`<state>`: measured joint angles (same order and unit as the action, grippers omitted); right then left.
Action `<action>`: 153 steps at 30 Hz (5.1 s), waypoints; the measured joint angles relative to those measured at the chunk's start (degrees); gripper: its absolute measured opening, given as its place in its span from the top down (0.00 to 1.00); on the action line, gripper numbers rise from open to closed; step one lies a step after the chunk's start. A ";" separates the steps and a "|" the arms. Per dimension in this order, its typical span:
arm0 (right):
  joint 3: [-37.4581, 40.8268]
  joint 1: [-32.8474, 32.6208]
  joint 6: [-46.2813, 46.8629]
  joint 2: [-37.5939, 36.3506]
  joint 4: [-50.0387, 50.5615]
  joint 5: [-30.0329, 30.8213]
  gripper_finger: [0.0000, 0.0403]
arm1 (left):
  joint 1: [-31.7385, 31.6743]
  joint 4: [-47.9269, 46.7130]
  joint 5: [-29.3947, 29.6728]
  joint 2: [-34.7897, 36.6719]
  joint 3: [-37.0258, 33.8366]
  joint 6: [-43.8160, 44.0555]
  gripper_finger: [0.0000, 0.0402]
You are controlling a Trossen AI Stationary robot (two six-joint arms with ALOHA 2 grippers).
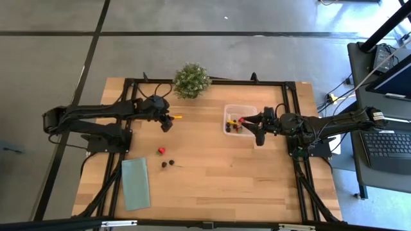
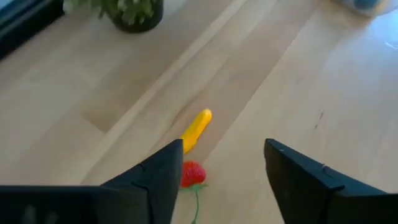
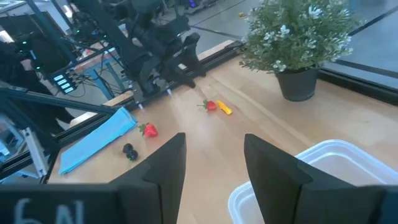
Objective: Pick and placing Produce into tupperware
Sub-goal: Put the top strawberry into the transparent bin, then put the sweet corn into the transparent bin
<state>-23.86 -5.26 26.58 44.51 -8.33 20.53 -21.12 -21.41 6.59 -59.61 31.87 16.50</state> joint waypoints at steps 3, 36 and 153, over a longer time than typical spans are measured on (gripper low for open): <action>0.00 0.38 0.08 0.00 -0.08 0.42 0.59 | 0.03 -0.41 -0.20 0.00 -0.43 2.88 0.42; 0.00 2.63 -0.03 0.00 -0.45 0.42 0.59 | 0.39 2.58 2.14 -19.05 -0.71 5.85 0.42; -0.02 2.74 -2.96 0.00 -10.59 0.39 0.59 | -0.97 -19.86 -12.82 -26.59 61.43 -22.07 0.69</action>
<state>-23.88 -2.52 23.62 44.51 -18.92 20.93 -22.10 -41.27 -6.23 -86.21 93.30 -5.57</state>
